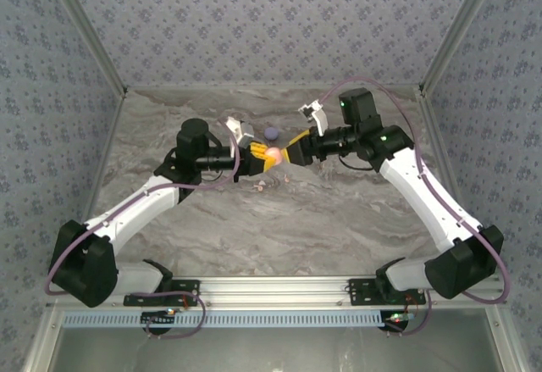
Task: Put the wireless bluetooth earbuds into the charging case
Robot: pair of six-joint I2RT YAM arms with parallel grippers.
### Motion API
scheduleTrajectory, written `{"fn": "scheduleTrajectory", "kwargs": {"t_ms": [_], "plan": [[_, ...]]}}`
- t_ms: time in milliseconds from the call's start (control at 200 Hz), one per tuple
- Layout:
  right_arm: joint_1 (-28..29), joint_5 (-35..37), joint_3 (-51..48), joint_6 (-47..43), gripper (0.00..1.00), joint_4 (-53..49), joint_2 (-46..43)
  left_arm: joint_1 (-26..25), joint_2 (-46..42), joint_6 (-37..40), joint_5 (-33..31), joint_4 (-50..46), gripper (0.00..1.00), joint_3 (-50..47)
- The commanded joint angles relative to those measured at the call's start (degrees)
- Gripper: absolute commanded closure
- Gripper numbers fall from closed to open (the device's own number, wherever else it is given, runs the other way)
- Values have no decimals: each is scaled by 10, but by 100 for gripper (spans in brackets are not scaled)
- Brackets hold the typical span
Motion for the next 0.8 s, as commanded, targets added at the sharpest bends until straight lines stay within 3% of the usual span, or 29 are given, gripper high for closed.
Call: {"fn": "scheduleTrajectory", "kwargs": {"t_ms": [0,235,625,795], "plan": [[10,-26,21,-26,39,-23,12,-6,1,-4,33,9,92,30],[20,-28,26,-33,42,-26,25,-11,2,-5,39,1,92,36],[25,-45,31,-31,72,-25,29,-12,9,-6,32,-17,92,43],[25,-39,33,-28,76,-23,23,-12,14,-10,25,-25,85,47]]}}
